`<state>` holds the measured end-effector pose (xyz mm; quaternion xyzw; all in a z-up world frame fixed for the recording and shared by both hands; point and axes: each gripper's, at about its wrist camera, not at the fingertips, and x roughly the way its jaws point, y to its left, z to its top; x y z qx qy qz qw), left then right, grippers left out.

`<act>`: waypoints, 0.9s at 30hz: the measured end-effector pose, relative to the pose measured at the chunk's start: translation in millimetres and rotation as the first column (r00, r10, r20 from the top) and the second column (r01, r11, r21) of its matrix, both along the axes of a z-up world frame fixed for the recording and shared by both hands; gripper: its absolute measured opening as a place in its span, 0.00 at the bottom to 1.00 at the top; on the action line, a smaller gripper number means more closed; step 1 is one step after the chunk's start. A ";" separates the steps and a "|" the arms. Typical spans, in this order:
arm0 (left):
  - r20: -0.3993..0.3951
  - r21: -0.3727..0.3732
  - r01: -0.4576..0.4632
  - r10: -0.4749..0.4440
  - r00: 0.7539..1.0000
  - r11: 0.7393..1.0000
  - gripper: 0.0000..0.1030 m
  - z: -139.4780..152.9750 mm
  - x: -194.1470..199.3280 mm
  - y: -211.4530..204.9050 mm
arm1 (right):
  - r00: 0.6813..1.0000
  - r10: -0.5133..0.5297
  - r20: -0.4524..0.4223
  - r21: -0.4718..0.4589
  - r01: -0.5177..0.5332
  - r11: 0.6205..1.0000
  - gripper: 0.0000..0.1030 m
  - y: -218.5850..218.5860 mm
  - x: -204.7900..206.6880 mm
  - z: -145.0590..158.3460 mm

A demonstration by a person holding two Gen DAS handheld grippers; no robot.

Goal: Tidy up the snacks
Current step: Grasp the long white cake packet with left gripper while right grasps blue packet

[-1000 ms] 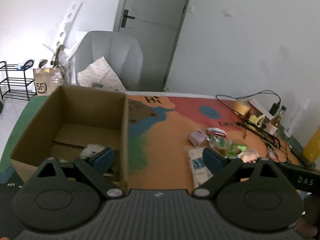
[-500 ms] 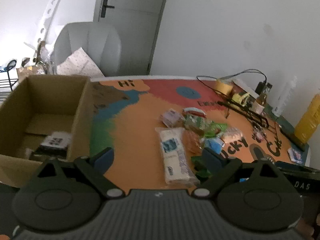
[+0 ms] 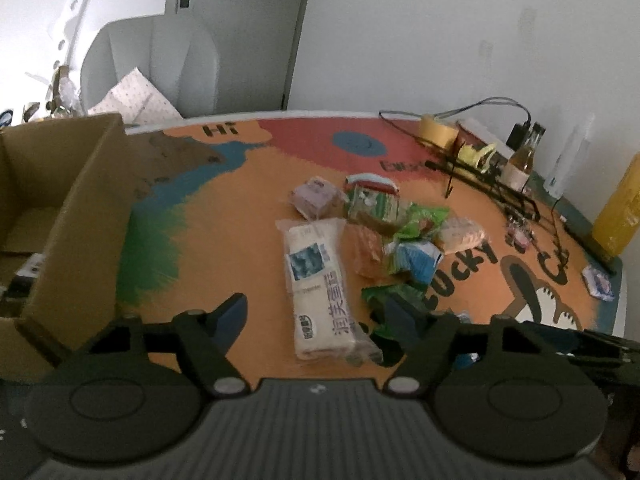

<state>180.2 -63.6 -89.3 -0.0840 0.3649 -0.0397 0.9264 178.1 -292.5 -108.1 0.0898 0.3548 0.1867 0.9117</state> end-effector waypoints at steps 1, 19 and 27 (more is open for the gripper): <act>-0.006 0.000 0.001 -0.001 1.000 1.000 0.68 -2.7 2.4 -0.5 | 1.000 0.005 -0.004 -0.004 -0.005 1.000 0.71 1.4 1.4 -1.9; -0.052 0.047 -0.025 0.027 0.998 0.999 0.40 -35.1 32.0 -6.6 | 1.000 0.011 -0.015 -0.127 -0.013 0.992 0.31 17.5 18.1 -19.7; -0.042 0.007 -0.040 0.040 0.998 0.999 0.26 -26.2 18.1 4.7 | 1.000 -0.003 -0.006 -0.104 0.003 0.995 0.27 15.7 16.1 -12.1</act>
